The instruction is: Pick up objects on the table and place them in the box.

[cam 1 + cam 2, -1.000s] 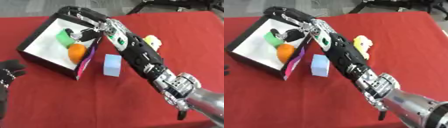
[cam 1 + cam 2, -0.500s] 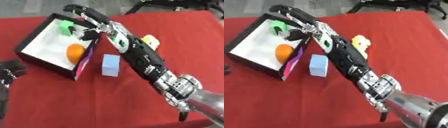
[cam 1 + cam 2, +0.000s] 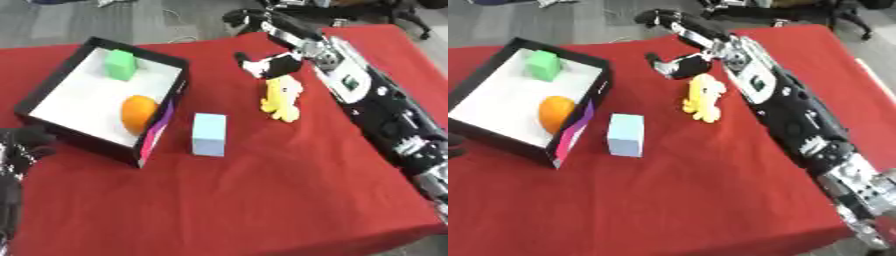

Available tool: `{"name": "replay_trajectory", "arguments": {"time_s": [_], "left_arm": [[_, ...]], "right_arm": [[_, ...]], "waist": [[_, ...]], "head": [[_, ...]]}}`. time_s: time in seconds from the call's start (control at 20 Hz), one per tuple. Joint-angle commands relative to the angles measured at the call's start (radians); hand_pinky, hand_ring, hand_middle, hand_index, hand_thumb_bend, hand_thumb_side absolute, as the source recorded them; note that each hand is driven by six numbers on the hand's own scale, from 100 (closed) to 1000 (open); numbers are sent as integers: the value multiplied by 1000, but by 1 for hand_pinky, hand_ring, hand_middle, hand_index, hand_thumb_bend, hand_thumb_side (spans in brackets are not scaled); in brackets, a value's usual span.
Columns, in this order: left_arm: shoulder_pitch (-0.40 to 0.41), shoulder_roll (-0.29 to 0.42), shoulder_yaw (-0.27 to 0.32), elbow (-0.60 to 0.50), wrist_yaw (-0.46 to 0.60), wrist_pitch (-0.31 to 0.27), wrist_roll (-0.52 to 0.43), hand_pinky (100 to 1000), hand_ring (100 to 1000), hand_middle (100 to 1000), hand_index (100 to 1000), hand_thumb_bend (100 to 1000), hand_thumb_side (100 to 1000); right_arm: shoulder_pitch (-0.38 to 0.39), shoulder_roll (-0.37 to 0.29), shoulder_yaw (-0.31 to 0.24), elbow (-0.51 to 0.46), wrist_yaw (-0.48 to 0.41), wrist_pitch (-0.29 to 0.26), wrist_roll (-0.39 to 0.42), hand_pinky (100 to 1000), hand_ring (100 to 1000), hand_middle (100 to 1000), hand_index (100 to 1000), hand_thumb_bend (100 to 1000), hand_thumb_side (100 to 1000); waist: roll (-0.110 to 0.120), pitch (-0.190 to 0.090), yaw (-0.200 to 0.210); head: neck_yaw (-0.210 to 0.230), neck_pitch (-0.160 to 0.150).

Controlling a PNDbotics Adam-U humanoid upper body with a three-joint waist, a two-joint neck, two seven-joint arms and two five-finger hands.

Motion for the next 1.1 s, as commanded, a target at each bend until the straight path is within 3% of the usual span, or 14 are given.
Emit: {"name": "replay_trajectory", "arguments": {"time_s": [0.05,0.2,0.45,0.9,1.1], "left_arm": [[-1,21,17,-20,-10,-1,16,739,725,584,726,100,933],[2,22,17,-21,-11,-1,17,740,726,584,727,100,933],[0,17,16,-22,-13,-1,15,740,726,585,727,100,932],[-3,13,15,-24,-10,-1,14,740,728,585,726,100,933],[-3,13,16,-24,-10,0,14,741,728,586,727,100,933]], "right_arm": [[57,-80,-29,-80,-40,36,80,1000,910,942,976,100,660],[101,-76,-40,-43,-17,62,136,1000,911,944,977,100,807],[90,-38,-43,76,68,65,184,1000,915,950,979,100,880],[51,33,-60,280,243,51,144,1000,909,935,980,100,853],[49,42,-65,314,279,45,130,1000,879,894,971,100,712]], "waist": [[-4,-34,-7],[-2,-36,-13],[4,-34,-14],[7,-28,-11],[8,-27,-11]], "head": [[15,-2],[18,-2],[18,-2],[13,-2],[9,-2]]}}
